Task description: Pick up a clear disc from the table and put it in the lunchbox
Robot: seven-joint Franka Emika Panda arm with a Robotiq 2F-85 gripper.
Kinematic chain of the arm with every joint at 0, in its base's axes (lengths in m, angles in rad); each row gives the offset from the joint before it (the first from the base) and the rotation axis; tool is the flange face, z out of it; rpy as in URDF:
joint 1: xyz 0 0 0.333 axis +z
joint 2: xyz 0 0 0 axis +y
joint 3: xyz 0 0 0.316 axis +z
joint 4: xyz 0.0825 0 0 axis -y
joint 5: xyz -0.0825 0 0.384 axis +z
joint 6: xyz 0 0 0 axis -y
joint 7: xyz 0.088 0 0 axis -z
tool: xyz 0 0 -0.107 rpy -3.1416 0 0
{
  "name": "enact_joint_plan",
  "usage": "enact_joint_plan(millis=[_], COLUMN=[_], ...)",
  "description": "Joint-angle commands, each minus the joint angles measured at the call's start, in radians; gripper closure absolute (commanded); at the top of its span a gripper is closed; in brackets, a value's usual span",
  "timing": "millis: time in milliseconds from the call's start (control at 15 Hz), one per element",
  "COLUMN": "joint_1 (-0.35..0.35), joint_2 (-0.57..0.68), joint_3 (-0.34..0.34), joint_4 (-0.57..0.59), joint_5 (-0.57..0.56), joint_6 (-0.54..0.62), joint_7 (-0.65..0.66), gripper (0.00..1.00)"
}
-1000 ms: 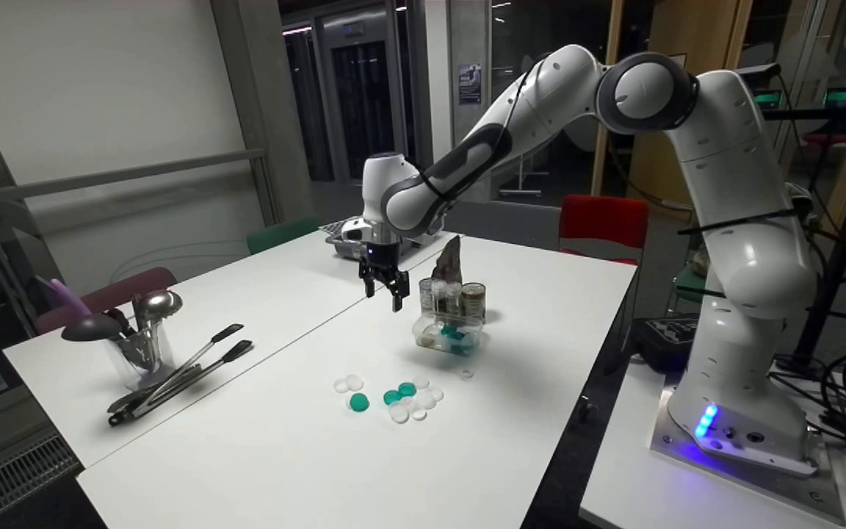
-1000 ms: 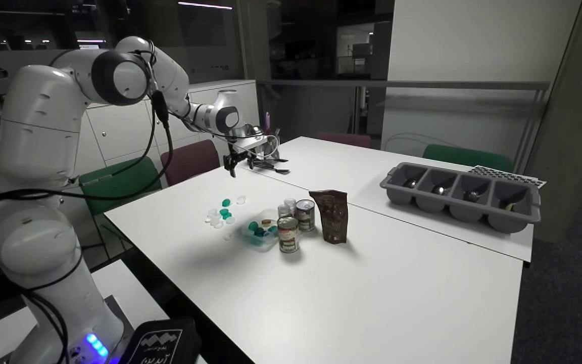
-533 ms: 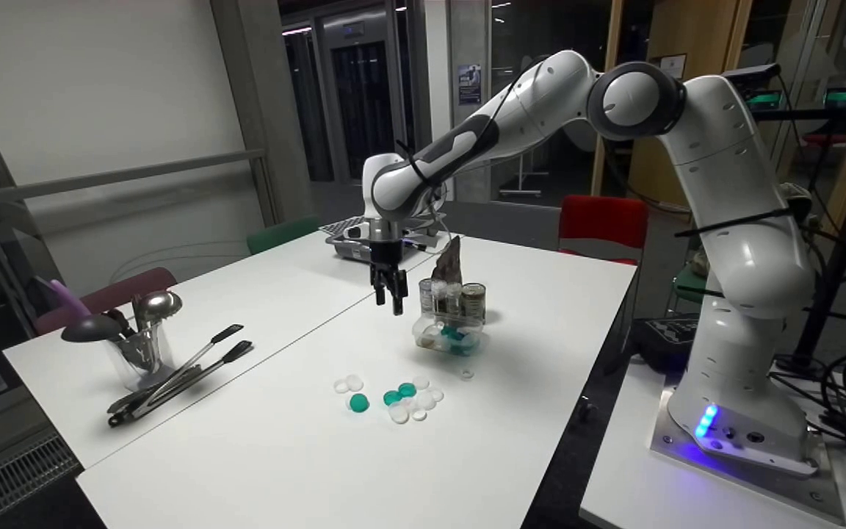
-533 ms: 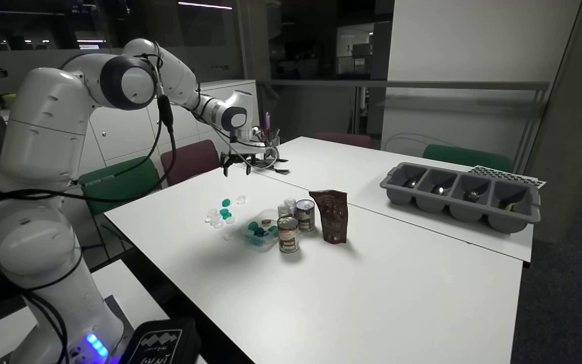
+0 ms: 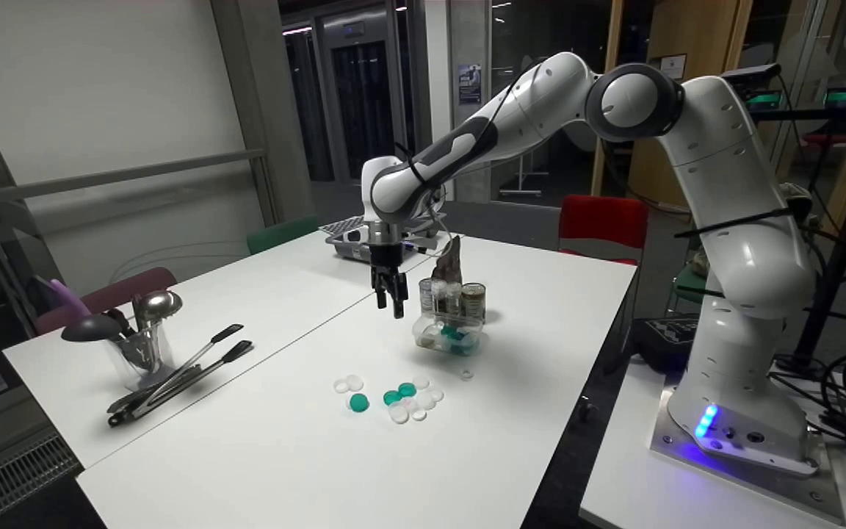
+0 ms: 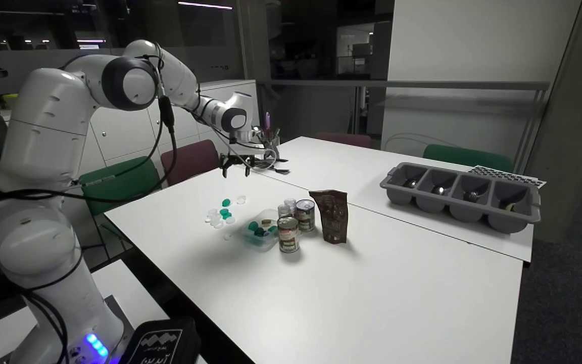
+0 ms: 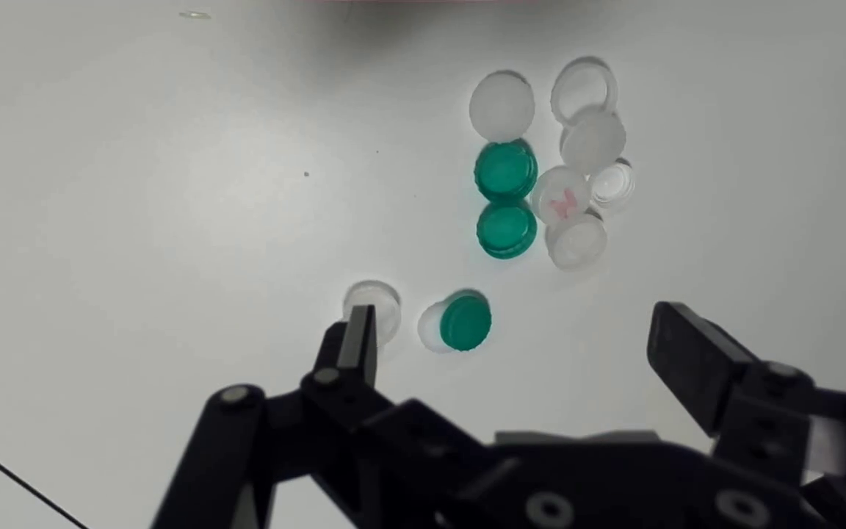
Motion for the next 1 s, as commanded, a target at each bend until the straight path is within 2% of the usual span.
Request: enact_joint_plan(millis=[0, 533, 800, 933], joint_1=[0.015, 0.056, 0.101, 0.113], joint_2=[0.043, 0.141, 0.196, 0.24], joint_3=[-0.009, -0.025, -0.047, -0.039], joint_4=[0.031, 0.071, 0.124, 0.171], joint_5=[-0.014, -0.096, -0.234, -0.302], joint_6=[-0.006, 0.004, -0.045, -0.073], joint_7=[0.051, 0.204, 0.255, 0.202], gripper=[0.0, 0.0, 0.0, 0.0])
